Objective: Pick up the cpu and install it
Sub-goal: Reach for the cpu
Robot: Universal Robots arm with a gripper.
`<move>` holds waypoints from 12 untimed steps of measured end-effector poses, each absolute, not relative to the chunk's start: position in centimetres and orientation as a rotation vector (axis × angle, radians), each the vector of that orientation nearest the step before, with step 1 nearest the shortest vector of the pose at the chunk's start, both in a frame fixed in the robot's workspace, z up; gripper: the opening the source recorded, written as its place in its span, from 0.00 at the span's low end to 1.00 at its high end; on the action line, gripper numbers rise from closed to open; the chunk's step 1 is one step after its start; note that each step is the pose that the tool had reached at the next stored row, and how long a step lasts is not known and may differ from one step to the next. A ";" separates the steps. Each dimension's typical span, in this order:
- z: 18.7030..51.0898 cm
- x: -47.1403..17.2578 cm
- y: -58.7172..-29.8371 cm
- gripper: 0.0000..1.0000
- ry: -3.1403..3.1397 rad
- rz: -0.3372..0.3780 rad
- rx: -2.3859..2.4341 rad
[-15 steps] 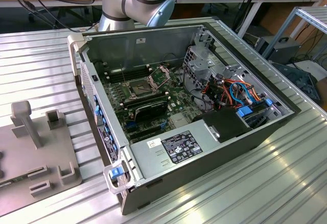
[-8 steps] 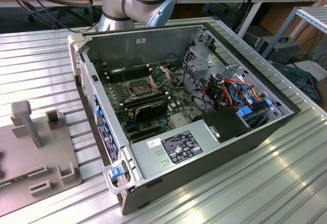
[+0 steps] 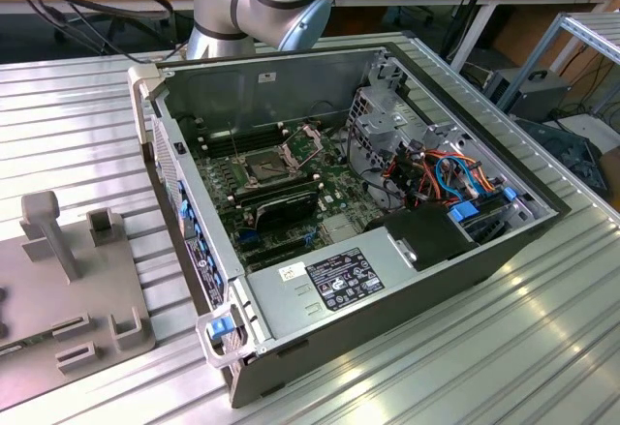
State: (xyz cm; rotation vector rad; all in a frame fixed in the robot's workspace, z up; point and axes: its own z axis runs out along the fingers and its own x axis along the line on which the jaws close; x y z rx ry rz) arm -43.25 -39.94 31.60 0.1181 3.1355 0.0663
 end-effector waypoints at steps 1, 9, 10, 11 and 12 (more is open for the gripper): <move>31.5 -43.3 -39.9 0.11 3.136 0.066 0.118; 31.0 -43.4 -40.0 0.11 3.136 0.066 0.118; 30.9 -43.5 -40.0 0.11 3.136 0.066 0.118; 30.9 -43.5 -40.0 0.11 3.136 0.066 0.118; 30.9 -43.5 -40.0 0.11 3.136 0.066 0.118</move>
